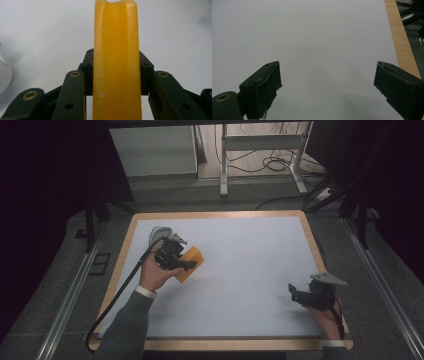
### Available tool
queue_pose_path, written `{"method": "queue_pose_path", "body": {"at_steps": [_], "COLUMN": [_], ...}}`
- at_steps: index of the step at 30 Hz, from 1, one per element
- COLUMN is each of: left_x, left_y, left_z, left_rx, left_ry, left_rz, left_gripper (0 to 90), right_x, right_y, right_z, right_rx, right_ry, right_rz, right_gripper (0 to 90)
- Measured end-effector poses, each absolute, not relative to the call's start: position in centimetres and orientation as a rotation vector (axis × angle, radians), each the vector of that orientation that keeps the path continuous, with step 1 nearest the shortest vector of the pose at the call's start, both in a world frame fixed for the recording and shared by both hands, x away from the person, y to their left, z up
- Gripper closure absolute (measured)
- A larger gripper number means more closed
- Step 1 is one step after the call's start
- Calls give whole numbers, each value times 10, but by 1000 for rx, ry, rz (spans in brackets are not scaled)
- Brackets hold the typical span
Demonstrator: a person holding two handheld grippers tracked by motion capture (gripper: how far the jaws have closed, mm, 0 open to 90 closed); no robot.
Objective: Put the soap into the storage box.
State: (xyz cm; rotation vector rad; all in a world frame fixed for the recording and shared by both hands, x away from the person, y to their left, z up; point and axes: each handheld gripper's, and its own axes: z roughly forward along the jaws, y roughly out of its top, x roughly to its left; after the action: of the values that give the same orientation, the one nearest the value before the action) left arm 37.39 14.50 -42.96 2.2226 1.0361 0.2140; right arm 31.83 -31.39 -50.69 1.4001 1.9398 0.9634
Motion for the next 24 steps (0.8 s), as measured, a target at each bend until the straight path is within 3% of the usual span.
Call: {"method": "queue_pose_path", "body": {"at_steps": [24], "left_x": [385], "left_y": [165], "left_z": [-420], "left_rx": [2179], "left_ry": [1095], "left_rz": [256], "left_gripper": [611], "right_x": [319], "right_y": [-315], "right_z": [-507], "right_rx": [1405], "right_ry": [1938], "right_rz": [958], "right_gripper": [73]}}
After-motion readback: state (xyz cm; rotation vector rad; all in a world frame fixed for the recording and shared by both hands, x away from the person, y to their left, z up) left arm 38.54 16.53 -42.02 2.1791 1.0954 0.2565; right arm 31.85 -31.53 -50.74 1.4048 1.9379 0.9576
